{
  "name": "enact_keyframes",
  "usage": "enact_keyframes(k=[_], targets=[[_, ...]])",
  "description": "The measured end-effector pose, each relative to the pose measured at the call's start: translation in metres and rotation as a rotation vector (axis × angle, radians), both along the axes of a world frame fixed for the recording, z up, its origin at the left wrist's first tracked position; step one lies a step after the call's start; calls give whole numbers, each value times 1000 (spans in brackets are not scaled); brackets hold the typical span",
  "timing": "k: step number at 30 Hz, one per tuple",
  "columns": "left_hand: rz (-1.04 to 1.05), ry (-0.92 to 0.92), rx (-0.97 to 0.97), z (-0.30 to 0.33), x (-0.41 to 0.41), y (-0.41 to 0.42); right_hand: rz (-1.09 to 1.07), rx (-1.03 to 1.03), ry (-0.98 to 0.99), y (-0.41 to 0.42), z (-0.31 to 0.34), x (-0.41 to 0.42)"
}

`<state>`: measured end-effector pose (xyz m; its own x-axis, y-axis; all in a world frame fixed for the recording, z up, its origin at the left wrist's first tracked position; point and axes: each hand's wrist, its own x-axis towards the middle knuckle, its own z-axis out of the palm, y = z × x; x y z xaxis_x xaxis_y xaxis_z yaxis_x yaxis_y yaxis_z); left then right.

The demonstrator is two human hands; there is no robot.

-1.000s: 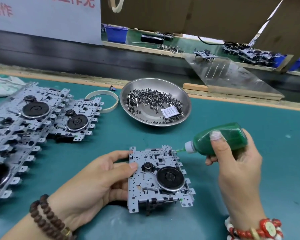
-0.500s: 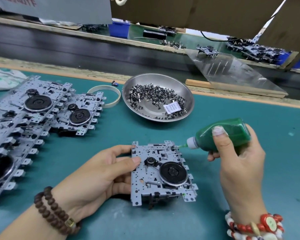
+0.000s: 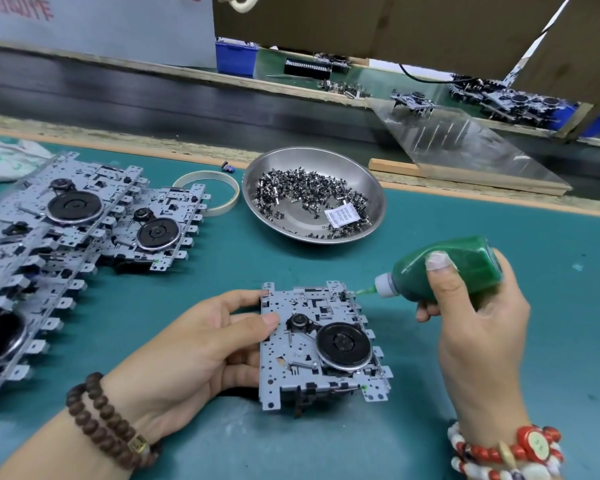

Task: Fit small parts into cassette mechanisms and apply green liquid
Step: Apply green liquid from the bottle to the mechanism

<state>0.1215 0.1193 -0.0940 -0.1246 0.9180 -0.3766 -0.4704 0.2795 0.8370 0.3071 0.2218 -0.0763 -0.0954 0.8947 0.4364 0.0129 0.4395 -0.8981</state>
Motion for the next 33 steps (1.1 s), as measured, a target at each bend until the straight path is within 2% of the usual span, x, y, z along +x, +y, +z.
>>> enact_keyframes(k=[23, 33], targets=[[0, 10, 5, -1, 0, 1, -21, -13, -7, -1, 0, -1], [-25, 31, 40, 0, -1, -1, 11, -119, 154, 1, 0, 3]])
